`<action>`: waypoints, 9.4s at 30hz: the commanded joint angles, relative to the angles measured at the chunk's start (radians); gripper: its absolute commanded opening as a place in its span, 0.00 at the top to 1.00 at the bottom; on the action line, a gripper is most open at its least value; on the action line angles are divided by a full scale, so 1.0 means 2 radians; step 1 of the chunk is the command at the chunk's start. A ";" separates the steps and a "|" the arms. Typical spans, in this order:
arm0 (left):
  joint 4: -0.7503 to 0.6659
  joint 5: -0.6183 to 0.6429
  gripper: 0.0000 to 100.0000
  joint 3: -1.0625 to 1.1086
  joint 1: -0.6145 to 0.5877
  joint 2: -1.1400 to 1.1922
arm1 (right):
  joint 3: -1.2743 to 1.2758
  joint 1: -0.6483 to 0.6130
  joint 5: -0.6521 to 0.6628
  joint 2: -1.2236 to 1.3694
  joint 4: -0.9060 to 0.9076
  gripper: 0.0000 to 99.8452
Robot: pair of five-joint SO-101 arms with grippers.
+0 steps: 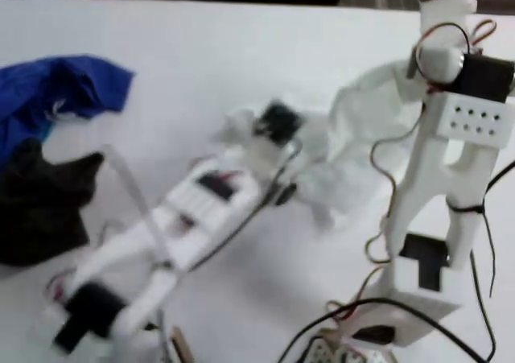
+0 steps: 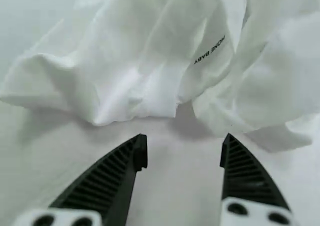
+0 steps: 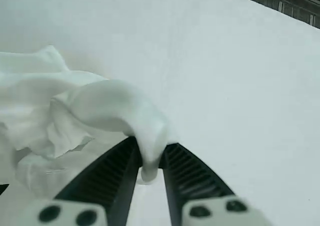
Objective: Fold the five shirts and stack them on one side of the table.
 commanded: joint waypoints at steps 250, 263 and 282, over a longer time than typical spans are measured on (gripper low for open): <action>0.407 -0.343 0.98 -0.059 -0.395 -0.077 | 0.634 -0.105 -0.039 -0.151 -0.205 0.69; 0.404 -0.343 0.98 -0.061 -0.395 -0.077 | 0.654 -0.109 -0.057 -0.036 -0.244 0.69; 0.396 -0.342 0.98 -0.059 -0.395 -0.077 | 0.600 -0.075 -0.058 -0.019 -0.236 0.98</action>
